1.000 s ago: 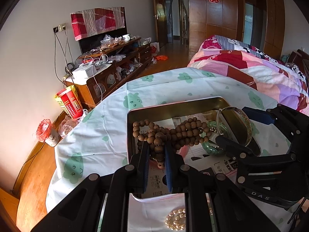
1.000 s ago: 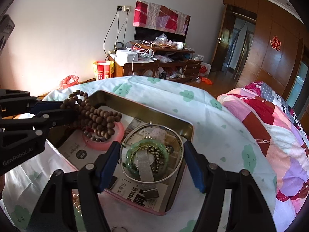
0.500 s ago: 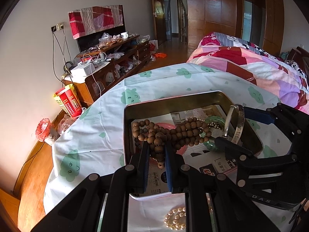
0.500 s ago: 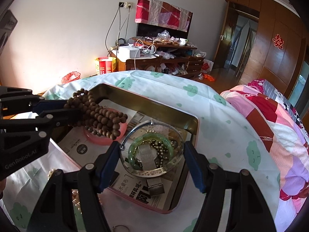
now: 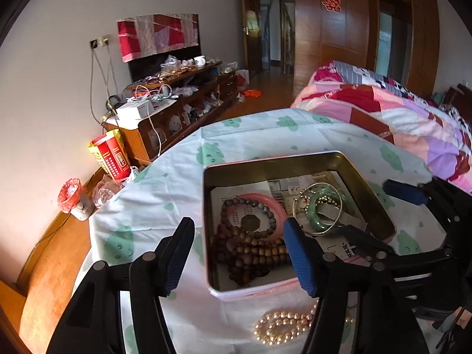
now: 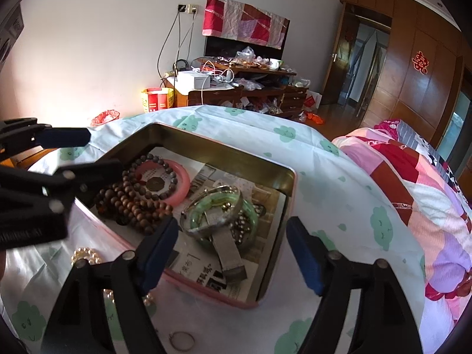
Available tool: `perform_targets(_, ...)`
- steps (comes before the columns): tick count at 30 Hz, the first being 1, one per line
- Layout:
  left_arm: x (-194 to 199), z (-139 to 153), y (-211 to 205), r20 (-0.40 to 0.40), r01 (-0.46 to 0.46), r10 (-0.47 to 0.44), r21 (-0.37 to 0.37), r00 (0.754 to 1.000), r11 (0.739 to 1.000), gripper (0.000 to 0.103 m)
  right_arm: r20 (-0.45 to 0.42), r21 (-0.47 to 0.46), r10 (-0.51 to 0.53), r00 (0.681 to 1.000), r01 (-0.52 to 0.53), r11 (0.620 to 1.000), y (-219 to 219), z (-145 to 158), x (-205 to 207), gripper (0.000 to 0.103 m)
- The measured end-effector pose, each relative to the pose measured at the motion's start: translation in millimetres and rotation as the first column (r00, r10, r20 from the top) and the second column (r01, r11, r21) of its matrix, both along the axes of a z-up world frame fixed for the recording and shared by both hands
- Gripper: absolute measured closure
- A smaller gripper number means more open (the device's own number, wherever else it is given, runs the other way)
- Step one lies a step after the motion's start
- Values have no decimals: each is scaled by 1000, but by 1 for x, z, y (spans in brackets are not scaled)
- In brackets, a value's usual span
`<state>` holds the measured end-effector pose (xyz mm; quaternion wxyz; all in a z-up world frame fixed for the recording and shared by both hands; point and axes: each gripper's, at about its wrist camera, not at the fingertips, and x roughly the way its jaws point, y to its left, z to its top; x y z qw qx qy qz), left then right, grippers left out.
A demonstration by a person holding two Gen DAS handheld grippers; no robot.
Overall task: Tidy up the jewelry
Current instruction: 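Withdraw from the tin and grasp the pearl strand with the left gripper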
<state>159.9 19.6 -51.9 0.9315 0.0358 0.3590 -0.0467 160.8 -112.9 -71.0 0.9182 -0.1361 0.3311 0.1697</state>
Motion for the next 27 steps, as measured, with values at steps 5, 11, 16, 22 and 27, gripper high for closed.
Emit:
perform_targets(5, -21, -1, 17, 4, -49, 49, -30, 999, 998, 40, 3, 33, -26, 1000, 26, 999, -16, 6, -18, 25)
perform_targets(11, -52, -15, 26, -12, -85, 85, -55, 996, 995, 40, 0, 51, -60, 998, 60, 997, -33, 5, -40, 20)
perform_targets(16, -66, -38, 12, -62, -51, 48, -45, 997, 998, 40, -31, 54, -82, 996, 83, 995, -40, -7, -56, 20)
perform_targets(22, -62, -44, -12, -72, 10, -11, -6, 997, 1000, 40, -33, 23, -108, 994, 109, 994, -41, -20, -67, 16)
perform_targets(27, -45, -51, -23, -103, 12, -9, 36, 995, 999, 40, -31, 37, -160, 987, 161, 986, -51, -20, -65, 11)
